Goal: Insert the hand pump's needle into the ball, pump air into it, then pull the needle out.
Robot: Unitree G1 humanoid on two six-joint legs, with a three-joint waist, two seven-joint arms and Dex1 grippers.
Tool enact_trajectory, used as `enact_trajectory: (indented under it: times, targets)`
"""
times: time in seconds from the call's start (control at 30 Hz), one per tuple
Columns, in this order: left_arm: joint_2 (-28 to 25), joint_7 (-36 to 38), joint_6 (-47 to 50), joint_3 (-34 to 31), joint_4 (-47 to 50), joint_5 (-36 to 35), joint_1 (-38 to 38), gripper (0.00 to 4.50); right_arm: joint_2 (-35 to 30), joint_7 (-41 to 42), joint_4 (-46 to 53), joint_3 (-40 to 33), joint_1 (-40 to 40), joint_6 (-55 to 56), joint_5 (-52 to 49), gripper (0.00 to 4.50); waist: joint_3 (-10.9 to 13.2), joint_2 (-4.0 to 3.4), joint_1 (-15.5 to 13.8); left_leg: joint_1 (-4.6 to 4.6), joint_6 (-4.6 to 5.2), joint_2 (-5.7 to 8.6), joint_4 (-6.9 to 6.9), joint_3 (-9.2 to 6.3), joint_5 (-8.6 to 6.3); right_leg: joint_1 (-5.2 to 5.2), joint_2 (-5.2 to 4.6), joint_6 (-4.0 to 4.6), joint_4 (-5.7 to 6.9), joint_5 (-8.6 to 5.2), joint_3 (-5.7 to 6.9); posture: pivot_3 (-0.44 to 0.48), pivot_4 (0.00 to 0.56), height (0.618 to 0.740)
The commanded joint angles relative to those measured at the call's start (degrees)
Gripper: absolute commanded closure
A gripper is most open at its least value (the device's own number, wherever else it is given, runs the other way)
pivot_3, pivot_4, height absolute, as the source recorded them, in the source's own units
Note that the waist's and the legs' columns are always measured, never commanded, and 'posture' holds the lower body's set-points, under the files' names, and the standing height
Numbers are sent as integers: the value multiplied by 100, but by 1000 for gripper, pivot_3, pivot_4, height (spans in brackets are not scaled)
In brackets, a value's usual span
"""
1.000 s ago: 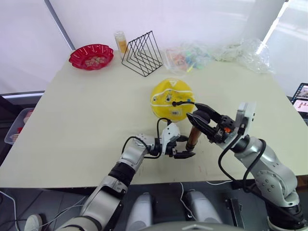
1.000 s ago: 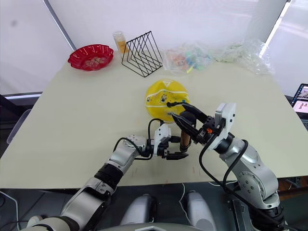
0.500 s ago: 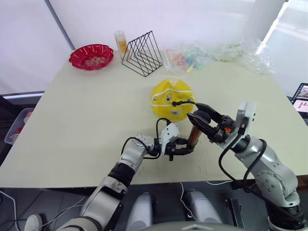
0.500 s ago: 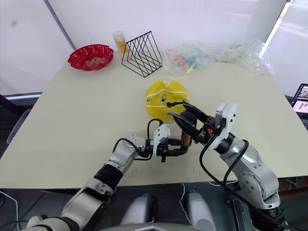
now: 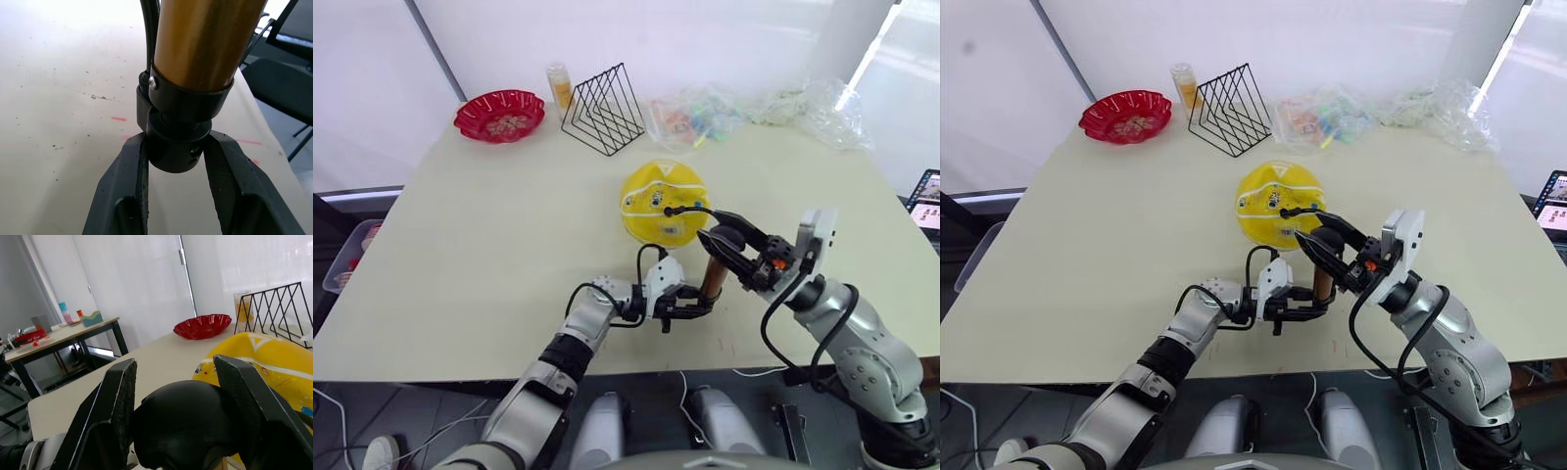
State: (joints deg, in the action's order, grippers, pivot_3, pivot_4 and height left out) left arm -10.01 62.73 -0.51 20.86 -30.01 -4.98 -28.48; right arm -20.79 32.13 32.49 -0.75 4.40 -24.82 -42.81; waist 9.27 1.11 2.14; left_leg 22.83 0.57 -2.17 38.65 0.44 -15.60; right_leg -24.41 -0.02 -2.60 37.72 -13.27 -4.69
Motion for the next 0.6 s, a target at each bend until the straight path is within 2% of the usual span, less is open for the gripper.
enact_trajectory:
  times: [0.03, 0.27, 0.6]
  targets:
    - [38, -130, -124, 49, -186, 211, -106, 3354, -98, 141, 182, -54, -117, 143, 64, 2472, 0, 0, -2, 0, 0, 0, 0, 0, 0, 0, 0, 0, 0, 0, 0, 0, 150, 735]
    - [74, -189, -272, 252, -665, 623, -238, 3354, -186, 403, 87, 49, -403, 361, 392, 2472, -1, 0, -5, -4, 0, 1, 1, 0, 0, 3, 0, -2, 1, -1, 0, 0, 150, 735]
    - [145, -145, -146, 425, -1117, 944, -407, 3354, -315, 406, 250, -223, -126, 237, 147, 2472, -2, 1, -29, -11, 0, 1, 51, -7, 0, 30, 0, -22, 9, -8, 5, 0, 150, 735]
